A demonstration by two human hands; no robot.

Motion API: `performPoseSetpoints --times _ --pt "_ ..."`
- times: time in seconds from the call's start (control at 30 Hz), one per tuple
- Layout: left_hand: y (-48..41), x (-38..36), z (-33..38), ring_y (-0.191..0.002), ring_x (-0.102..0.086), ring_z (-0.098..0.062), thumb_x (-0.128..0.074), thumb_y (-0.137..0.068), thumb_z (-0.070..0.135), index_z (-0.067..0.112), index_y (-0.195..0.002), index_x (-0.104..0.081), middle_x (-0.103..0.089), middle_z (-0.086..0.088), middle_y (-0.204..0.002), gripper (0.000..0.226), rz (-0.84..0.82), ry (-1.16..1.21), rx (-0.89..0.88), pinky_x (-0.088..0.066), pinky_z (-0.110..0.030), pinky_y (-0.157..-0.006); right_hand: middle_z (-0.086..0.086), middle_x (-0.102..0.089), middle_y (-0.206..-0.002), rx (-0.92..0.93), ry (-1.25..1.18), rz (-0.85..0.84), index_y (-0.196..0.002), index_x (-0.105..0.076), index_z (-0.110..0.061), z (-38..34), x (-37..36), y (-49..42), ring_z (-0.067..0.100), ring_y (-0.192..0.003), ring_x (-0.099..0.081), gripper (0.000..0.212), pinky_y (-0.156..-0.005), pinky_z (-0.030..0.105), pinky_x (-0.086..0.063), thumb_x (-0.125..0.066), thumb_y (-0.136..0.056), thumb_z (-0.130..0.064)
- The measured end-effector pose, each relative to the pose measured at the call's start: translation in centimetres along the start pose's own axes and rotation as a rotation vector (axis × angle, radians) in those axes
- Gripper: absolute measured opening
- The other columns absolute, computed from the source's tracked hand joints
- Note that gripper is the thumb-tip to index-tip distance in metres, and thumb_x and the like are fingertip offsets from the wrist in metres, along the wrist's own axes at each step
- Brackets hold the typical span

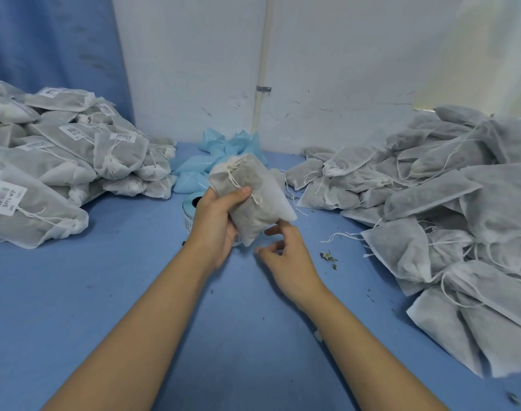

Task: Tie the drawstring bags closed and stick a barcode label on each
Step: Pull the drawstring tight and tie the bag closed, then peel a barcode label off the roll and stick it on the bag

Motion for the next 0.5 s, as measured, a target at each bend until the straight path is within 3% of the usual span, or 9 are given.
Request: performPoseSetpoints --times 0.17,0.23,0.3,0.4,0.5 --pt "0.1 -0.1 0.3 -0.073 -0.070 -0.012 -0.047 -0.086 -0.010 0.011 -0.098 -0.063 -0.074 0.000 -0.080 0.029 -0.002 -0.033 0.011 -0.057 -0.024 -0.064 -0.005 -0.038 -0.109 0.059 0.005 -0.019 -0.101 -0.047 -0.025 -0.5 0.0 -0.1 -0.005 -0.069 -0.048 0.027 -0.071 0.005 -0.039 -0.059 -0.089 -0.004" --pt "0.1 0.0 0.3 -0.070 -0.069 -0.012 -0.048 -0.083 -0.011 0.012 -0.094 -0.065 -0.073 0.001 -0.076 0.030 0.009 -0.100 0.022 -0.056 -0.024 -0.065 -0.006 -0.040 -0.107 0.114 0.042 -0.018 -0.088 -0.045 -0.033 -1.0 -0.2 0.0 -0.003 -0.067 -0.048 0.031 -0.070 0.012 -0.041 -0.058 -0.089 -0.005" --pt "0.1 0.2 0.3 -0.067 -0.067 -0.012 -0.048 -0.079 -0.011 0.012 -0.085 -0.065 -0.071 0.002 -0.070 0.029 0.032 -0.209 0.028 -0.054 -0.023 -0.065 -0.005 -0.042 -0.105 0.136 0.127 -0.013 -0.080 -0.048 -0.030 -1.1 -0.4 0.1 0.001 -0.068 -0.049 0.027 -0.072 0.027 -0.045 -0.056 -0.088 -0.005" --pt "0.3 0.5 0.4 -0.047 -0.055 -0.006 -0.046 -0.073 -0.015 0.007 -0.063 -0.054 -0.059 0.002 -0.053 0.026 0.100 -0.411 0.004 -0.043 -0.015 -0.049 -0.007 -0.041 -0.102 0.156 0.248 0.035 -0.089 -0.057 -0.020 -0.8 -0.2 -0.1 0.002 -0.072 -0.047 0.010 -0.071 0.033 -0.044 -0.054 -0.090 -0.010" --pt "0.2 1.0 0.6 -0.037 -0.035 -0.004 -0.042 -0.066 -0.018 0.012 -0.049 -0.036 -0.041 0.009 -0.042 0.036 0.116 -0.660 -0.062 -0.028 -0.015 -0.037 -0.010 -0.042 -0.102 0.178 0.392 0.154 -0.100 -0.062 -0.022 -0.7 0.9 -0.4 0.007 -0.079 -0.049 0.011 -0.070 0.033 -0.043 -0.052 -0.096 -0.021"
Point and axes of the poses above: each hand's wrist, its own y-axis away from the middle knuckle, its own x-axis out of the back of the hand, z = x × y, the point moved 3 cm from there along -y, towards the middle knuckle
